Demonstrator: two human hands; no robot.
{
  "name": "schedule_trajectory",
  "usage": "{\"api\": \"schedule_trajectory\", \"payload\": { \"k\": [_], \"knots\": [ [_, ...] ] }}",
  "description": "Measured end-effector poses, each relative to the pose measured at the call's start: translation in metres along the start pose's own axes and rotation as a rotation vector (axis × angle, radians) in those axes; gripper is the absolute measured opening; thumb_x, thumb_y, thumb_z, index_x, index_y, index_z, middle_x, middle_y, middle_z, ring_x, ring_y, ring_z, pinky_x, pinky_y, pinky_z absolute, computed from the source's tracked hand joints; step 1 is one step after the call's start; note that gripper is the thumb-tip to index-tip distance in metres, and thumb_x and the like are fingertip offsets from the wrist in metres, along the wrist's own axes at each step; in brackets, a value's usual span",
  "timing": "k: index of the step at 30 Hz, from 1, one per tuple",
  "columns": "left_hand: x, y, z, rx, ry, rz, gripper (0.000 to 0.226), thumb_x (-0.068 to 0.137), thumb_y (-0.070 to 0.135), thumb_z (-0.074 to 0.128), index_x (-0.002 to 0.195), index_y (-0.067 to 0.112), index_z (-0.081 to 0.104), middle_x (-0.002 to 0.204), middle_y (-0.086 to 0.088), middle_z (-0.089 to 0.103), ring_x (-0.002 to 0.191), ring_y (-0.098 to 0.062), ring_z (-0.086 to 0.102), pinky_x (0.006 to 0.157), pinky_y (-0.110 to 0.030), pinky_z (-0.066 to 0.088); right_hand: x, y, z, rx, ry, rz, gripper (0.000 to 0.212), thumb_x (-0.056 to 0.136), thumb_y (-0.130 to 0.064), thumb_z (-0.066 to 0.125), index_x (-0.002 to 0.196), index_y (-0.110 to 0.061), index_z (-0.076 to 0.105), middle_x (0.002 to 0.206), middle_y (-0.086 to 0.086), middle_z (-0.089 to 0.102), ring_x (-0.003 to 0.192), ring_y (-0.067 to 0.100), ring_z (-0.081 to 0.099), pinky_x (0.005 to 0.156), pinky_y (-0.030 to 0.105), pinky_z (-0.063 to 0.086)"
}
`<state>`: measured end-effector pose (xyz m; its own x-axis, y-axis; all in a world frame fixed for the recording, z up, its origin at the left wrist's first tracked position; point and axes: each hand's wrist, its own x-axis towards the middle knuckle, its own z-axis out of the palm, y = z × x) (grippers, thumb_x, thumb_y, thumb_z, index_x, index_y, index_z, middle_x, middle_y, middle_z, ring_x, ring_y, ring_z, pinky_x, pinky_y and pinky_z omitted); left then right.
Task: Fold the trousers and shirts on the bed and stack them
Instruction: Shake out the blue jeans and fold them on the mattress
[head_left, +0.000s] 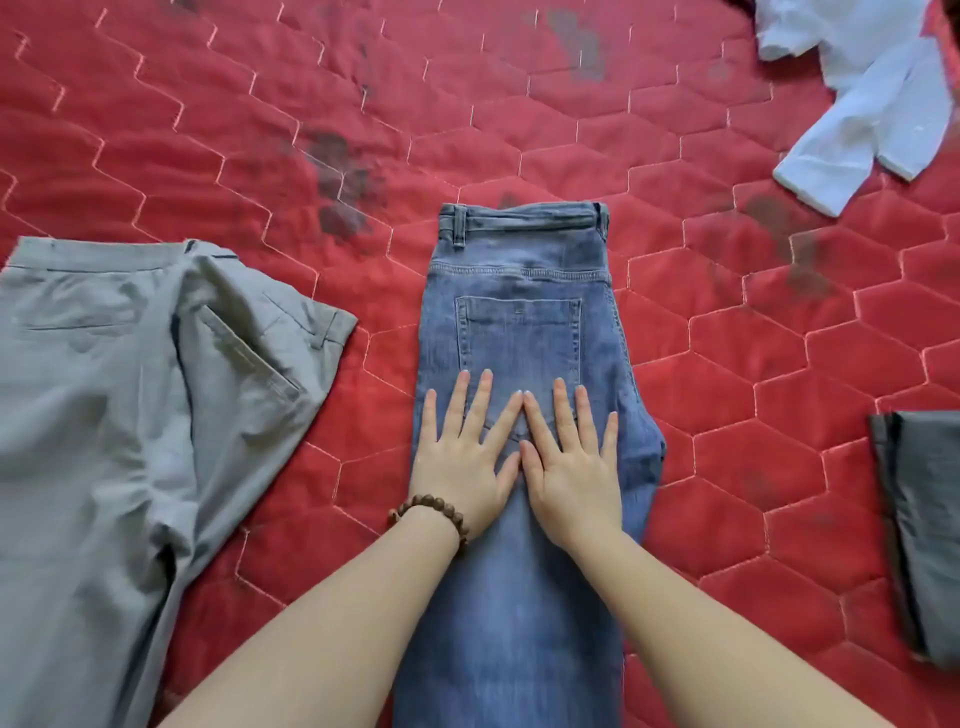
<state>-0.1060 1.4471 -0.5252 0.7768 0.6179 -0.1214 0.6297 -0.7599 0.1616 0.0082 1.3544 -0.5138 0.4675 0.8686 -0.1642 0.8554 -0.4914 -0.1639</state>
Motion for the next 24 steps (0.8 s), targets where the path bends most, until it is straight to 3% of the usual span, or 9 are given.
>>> {"api": "schedule_trajectory", "payload": {
  "k": [3, 17, 24],
  "knots": [
    [-0.065, 0.009, 0.012, 0.011, -0.013, 0.019, 0.064, 0.092, 0.054, 0.028, 0.152, 0.031, 0.021, 0.160, -0.010, 0.009, 0.148, -0.031, 0.007, 0.116, -0.057, 0.009, -0.061, -0.003, 0.013, -0.047, -0.002, -0.014, 0.057, 0.096, -0.046, 0.030, 0.150, -0.030, 0.026, 0.159, 0.010, 0.018, 0.148, 0.029, 0.012, 0.116, 0.060, 0.009],
    [-0.252, 0.057, 0.038, -0.013, -0.057, -0.005, 0.063, 0.091, 0.048, 0.034, 0.151, 0.030, 0.025, 0.159, -0.011, 0.018, 0.147, -0.037, 0.007, 0.114, -0.062, 0.011, -0.236, -0.041, 0.052, -0.075, -0.017, 0.098, 0.057, 0.096, -0.046, 0.030, 0.150, -0.029, 0.025, 0.159, 0.009, 0.019, 0.147, 0.030, 0.013, 0.116, 0.061, 0.011],
    [-0.332, 0.084, 0.051, -0.031, -0.043, -0.081, 0.060, 0.093, 0.048, 0.032, 0.150, 0.031, 0.027, 0.159, -0.011, 0.019, 0.147, -0.036, 0.009, 0.114, -0.061, 0.013, -0.313, -0.047, 0.066, -0.084, -0.053, 0.039, 0.056, 0.097, -0.044, 0.025, 0.151, -0.032, 0.018, 0.160, 0.006, 0.016, 0.148, 0.027, 0.010, 0.115, 0.061, 0.012]
  ]
}}
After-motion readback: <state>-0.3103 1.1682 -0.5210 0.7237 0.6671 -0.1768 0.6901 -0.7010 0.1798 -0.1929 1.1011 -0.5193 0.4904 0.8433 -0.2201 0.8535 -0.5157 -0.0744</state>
